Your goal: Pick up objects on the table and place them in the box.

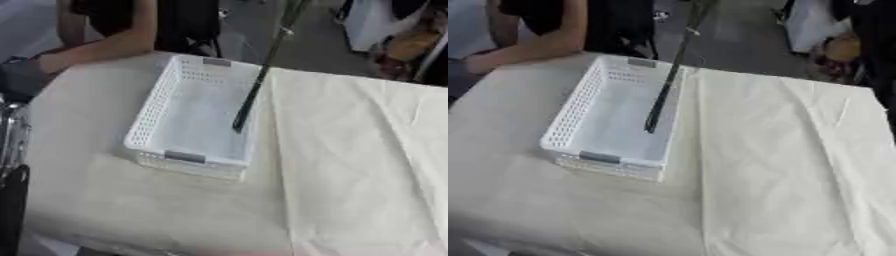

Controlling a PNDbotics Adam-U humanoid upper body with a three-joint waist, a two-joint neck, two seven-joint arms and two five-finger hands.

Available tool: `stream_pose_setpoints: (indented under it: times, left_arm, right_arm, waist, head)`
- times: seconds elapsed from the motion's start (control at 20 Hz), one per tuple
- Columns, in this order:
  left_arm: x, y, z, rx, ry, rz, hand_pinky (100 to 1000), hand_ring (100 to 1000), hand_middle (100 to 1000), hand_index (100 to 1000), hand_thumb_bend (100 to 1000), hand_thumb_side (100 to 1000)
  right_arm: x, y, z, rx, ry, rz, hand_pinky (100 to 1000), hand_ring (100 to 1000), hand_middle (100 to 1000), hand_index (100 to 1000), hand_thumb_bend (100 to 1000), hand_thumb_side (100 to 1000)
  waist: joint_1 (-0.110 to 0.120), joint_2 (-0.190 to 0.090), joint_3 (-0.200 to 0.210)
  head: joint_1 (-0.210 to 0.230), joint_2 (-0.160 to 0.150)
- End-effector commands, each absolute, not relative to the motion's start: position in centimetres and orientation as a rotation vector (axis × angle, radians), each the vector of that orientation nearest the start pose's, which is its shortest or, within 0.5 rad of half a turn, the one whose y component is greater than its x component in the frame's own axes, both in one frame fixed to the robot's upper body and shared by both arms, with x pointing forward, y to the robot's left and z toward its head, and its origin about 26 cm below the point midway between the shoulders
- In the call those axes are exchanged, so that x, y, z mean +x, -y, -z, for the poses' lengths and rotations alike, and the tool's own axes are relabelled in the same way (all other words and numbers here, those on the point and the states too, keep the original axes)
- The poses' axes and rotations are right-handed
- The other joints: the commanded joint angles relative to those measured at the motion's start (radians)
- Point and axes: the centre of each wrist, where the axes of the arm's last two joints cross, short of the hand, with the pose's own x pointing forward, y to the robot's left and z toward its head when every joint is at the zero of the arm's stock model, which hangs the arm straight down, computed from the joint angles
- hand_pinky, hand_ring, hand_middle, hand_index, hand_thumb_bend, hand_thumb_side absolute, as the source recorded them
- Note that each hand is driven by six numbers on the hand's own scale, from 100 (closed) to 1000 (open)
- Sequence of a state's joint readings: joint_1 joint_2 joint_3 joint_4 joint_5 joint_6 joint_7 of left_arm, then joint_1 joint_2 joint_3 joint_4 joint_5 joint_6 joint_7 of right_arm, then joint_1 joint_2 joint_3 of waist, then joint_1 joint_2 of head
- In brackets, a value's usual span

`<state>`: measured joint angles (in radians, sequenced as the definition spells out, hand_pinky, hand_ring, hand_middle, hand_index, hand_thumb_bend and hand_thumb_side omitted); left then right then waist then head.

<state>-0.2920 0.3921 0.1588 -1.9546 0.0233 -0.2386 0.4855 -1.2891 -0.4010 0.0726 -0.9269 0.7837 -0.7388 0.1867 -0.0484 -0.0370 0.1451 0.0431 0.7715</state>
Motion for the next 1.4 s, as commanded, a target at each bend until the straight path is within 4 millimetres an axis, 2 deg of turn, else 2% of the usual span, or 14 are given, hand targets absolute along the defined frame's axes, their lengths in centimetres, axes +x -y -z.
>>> stream_pose_setpoints:
  times: [0.05, 0.4, 0.65, 0.7, 0.75, 0.8, 0.85, 0.9, 0.95, 1.0, 1.05, 1.1, 1.15, 1.4]
  left_arm:
    - [30.2, -30.7, -21.9, 0.474, 2.577, -0.254, 477, 508, 620, 683, 140, 867]
    - [30.5, -28.8, -23.2, 0.345, 2.637, -0.251, 480, 511, 620, 683, 143, 866]
    - [30.7, -27.6, -23.9, 0.262, 2.67, -0.255, 483, 512, 619, 683, 145, 864]
    - [30.7, -27.4, -24.1, 0.248, 2.676, -0.254, 484, 512, 618, 682, 146, 863]
    - [30.7, -27.2, -24.2, 0.234, 2.682, -0.254, 484, 512, 618, 682, 147, 862]
    - [30.7, -27.1, -24.3, 0.223, 2.686, -0.253, 484, 512, 618, 682, 147, 862]
    - [30.7, -27.0, -24.4, 0.215, 2.69, -0.249, 485, 512, 618, 682, 146, 862]
    - [30.7, -27.0, -24.4, 0.209, 2.692, -0.247, 485, 512, 618, 682, 146, 862]
    - [30.7, -26.9, -24.4, 0.206, 2.694, -0.244, 485, 512, 618, 683, 146, 861]
    - [30.7, -26.9, -24.4, 0.203, 2.694, -0.242, 485, 512, 618, 683, 146, 861]
    - [30.7, -26.9, -24.5, 0.201, 2.694, -0.241, 485, 512, 618, 682, 145, 861]
    - [30.7, -26.9, -24.5, 0.2, 2.695, -0.239, 485, 512, 617, 682, 170, 861]
    - [30.7, -26.9, -24.5, 0.199, 2.697, -0.237, 485, 512, 617, 682, 144, 859]
    - [30.7, -27.0, -24.5, 0.203, 2.693, -0.226, 484, 513, 618, 683, 142, 859]
  right_arm:
    - [48.6, 20.8, -35.3, 0.846, -2.569, 1.776, 100, 100, 100, 272, 100, 100]
    - [49.1, 17.3, -31.9, 0.657, -2.685, 1.756, 100, 100, 100, 295, 100, 118]
    - [49.3, 13.4, -28.1, 0.459, -2.85, 1.721, 100, 100, 100, 312, 100, 392]
    - [49.2, 12.8, -27.3, 0.439, -2.86, 1.734, 100, 100, 100, 347, 100, 375]
    - [49.2, 12.3, -26.2, 0.414, -2.859, 1.777, 100, 100, 194, 497, 100, 300]
    - [49.3, 11.7, -24.9, 0.386, -2.828, 1.863, 100, 100, 194, 497, 100, 300]
    - [49.3, 11.3, -23.2, 0.361, -2.739, 2.034, 539, 613, 758, 980, 100, 482]
    - [49.4, 10.9, -21.8, 0.334, -2.635, 2.196, 539, 613, 758, 980, 100, 482]
    - [49.3, 10.6, -20.8, 0.298, -2.556, 2.297, 850, 833, 939, 1000, 100, 536]
    - [49.1, 10.3, -20.0, 0.264, -2.502, 2.35, 850, 833, 939, 1000, 100, 536]
    - [49.0, 10.1, -19.4, 0.239, -2.466, 2.376, 913, 888, 990, 1000, 100, 517]
    - [48.8, 10.0, -18.8, 0.219, -2.435, 2.396, 922, 901, 1000, 1000, 100, 319]
    - [48.7, 10.0, -18.2, 0.206, -2.41, 2.415, 936, 925, 1000, 1000, 100, 534]
    - [48.6, 10.6, -16.4, 0.222, -2.378, 2.486, 959, 975, 1000, 1000, 100, 557]
  waist:
    - [0.008, -0.004, 0.013]
    - [0.009, 0.034, 0.079]
    - [0.009, 0.055, 0.119]
    - [0.008, 0.057, 0.125]
    - [0.007, 0.058, 0.13]
    - [0.007, 0.059, 0.134]
    - [0.006, 0.06, 0.136]
    - [0.005, 0.06, 0.137]
    - [0.004, 0.06, 0.137]
    - [0.004, 0.06, 0.137]
    - [0.004, 0.06, 0.137]
    - [0.004, 0.061, 0.137]
    - [0.005, 0.061, 0.136]
    - [0.008, 0.06, 0.126]
  head:
    - [-0.024, -0.001]
    - [-0.105, -0.009]
    - [-0.16, -0.024]
    - [-0.168, -0.025]
    - [-0.176, -0.026]
    - [-0.181, -0.026]
    - [-0.183, -0.027]
    - [-0.183, -0.027]
    - [-0.18, -0.027]
    - [-0.177, -0.029]
    - [-0.173, -0.03]
    - [-0.167, -0.03]
    - [-0.16, -0.028]
    - [-0.149, -0.026]
